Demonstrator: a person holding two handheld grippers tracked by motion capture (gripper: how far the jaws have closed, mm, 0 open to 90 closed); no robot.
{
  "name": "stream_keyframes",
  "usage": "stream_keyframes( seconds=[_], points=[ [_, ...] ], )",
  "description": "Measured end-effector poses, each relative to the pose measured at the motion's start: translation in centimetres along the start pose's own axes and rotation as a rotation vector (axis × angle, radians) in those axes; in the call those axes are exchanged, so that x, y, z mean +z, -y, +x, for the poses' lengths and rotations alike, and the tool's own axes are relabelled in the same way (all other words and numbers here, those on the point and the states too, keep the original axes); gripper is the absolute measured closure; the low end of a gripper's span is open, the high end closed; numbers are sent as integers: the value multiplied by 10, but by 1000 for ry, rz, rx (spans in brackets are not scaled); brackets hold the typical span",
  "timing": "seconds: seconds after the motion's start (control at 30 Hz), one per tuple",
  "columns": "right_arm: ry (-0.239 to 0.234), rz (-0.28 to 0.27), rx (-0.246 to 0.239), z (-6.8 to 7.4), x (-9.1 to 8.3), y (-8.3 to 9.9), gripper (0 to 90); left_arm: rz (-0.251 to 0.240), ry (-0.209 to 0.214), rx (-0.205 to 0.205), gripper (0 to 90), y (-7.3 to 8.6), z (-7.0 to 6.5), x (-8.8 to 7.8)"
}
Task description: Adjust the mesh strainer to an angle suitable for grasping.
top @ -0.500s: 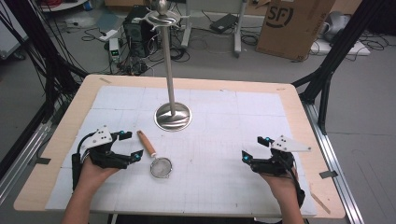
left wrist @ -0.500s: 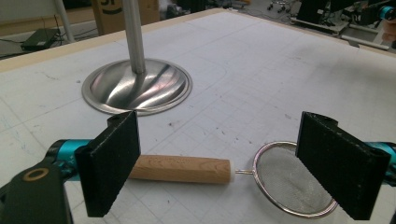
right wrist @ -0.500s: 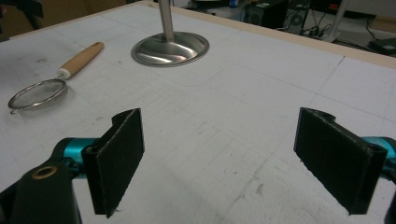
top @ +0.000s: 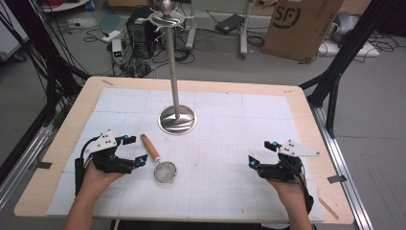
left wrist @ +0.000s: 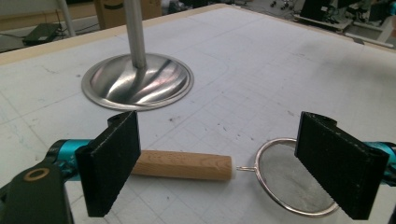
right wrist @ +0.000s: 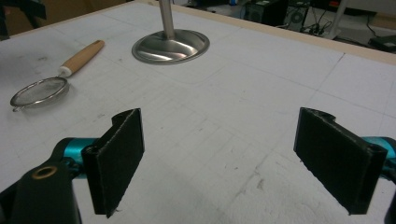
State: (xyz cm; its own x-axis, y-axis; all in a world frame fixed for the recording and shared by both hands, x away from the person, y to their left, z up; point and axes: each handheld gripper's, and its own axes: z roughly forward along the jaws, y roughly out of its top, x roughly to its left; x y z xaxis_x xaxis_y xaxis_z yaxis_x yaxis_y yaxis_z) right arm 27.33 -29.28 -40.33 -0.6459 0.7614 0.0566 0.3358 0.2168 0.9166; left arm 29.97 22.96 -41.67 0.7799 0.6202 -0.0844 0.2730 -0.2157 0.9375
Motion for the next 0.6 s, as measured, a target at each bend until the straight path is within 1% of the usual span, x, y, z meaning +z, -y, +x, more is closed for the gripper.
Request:
stream_keyframes(
  seconds=[0.07, 0.17, 0.2, 0.27, 0.3, 0.33, 0.37, 0.4, 0.43, 0.47, 0.5, 0.53, 0.57, 0.6],
  points=[
    [4, 6, 5, -2, -1, 0, 150, 4, -3, -1, 158, -1, 1, 1],
    [7, -6, 6, -2, -3, -2, 150, 13, -6, 5, 186, -2, 1, 4],
    [8, -5, 7, -2, -4, -2, 150, 24, -6, 4, 195, -3, 0, 7],
    [10, -10, 7, -2, -6, -2, 150, 26, -3, 6, 219, -3, 0, 9],
    [12, -11, 3, -2, -6, -2, 150, 29, -3, 17, 235, -5, -1, 12],
    [13, -10, 5, -2, -7, -2, 150, 29, -3, 17, 253, -5, -1, 12],
    [13, -10, 5, -2, -7, -2, 150, 31, -4, 22, 253, -6, -1, 13],
    [13, -9, 9, -3, -7, -2, 150, 28, -7, 26, 313, -7, -1, 15],
    [13, -9, 9, -3, -7, -2, 150, 30, -12, 31, 313, -8, 0, 16],
    [12, -8, 10, -3, -5, -2, 150, 34, -14, 30, 381, -9, 0, 18],
    [12, -5, 9, -3, -5, -2, 150, 54, -27, 30, 407, -11, 3, 22],
    [10, -1, 9, -2, -4, -1, 150, 54, -27, 30, 423, -11, 3, 22],
    [8, 1, 12, -2, -3, -1, 150, 81, -39, 35, 440, -13, 4, 26],
    [7, 4, 7, -1, -3, -1, 150, 81, -39, 35, 461, -13, 4, 26]
  ],
)
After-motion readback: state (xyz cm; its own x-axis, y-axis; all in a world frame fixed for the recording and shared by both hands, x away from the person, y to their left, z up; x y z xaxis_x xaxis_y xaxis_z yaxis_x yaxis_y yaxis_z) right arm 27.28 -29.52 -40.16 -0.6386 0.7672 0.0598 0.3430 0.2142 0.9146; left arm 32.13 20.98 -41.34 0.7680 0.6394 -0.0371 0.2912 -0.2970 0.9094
